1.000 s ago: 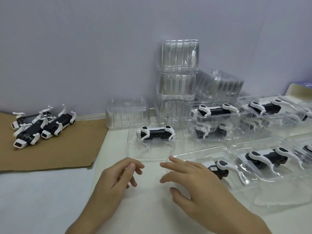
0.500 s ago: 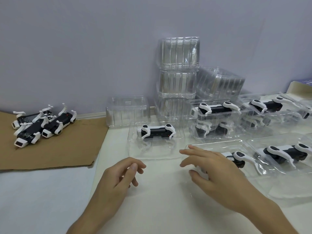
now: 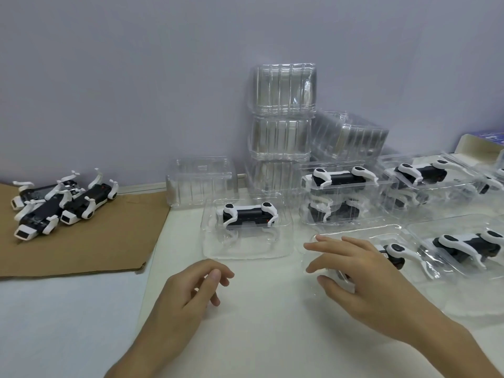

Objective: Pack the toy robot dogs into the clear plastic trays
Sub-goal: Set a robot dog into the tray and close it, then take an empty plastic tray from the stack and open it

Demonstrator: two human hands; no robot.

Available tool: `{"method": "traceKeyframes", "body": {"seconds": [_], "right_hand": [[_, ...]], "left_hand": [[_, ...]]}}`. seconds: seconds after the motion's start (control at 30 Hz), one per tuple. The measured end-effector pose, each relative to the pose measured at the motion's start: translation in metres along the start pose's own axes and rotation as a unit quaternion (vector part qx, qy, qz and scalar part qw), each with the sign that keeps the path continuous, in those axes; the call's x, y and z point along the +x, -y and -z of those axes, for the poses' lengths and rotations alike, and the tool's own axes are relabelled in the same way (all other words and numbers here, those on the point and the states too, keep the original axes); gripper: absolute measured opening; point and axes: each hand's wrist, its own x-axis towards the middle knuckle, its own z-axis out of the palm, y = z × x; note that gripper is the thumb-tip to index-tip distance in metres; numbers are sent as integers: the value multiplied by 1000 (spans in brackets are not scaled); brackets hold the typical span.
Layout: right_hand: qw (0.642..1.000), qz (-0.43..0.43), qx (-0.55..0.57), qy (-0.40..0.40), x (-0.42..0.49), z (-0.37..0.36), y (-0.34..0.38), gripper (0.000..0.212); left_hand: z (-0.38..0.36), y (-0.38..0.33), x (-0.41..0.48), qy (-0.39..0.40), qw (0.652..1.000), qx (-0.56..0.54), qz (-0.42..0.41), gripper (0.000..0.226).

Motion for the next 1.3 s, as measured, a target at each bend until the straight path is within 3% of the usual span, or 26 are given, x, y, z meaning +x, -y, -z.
{"method": "traceKeyframes", "body": {"seconds": [0.23,0.4,0.6,0.67,0.77,0.87,1.0,1.13,1.3], "right_hand": [[999,-7,-12,-49,0,1,14,9],[995,0,-43,-93,7,0,31,18],[996,86,4,-31,42,-26,82,17],[996,76,49,-13,70,-38,95,22],[994,51,77,-59,131,-56,103,36],[996,22,15,-88,202,-63,99,44],[997,-55,-49,-18,270,-67,95,50],[994,-89,-62,34,286,-80,98,53],[997,-53,-58,-9,256,-84,94,50]], "left_hand": [[-1,0,0,14,999,42,11,24],[1,4,-1,-17,988,157,5,18],[4,11,1,-42,977,209,11,16],[4,14,2,-47,974,219,4,15],[3,19,4,-53,973,223,-1,18],[2,22,7,-44,969,242,-18,19],[-2,28,11,-35,955,291,-37,14],[-3,36,14,-33,950,306,-43,14],[-2,32,14,-30,942,329,-55,13]]}}
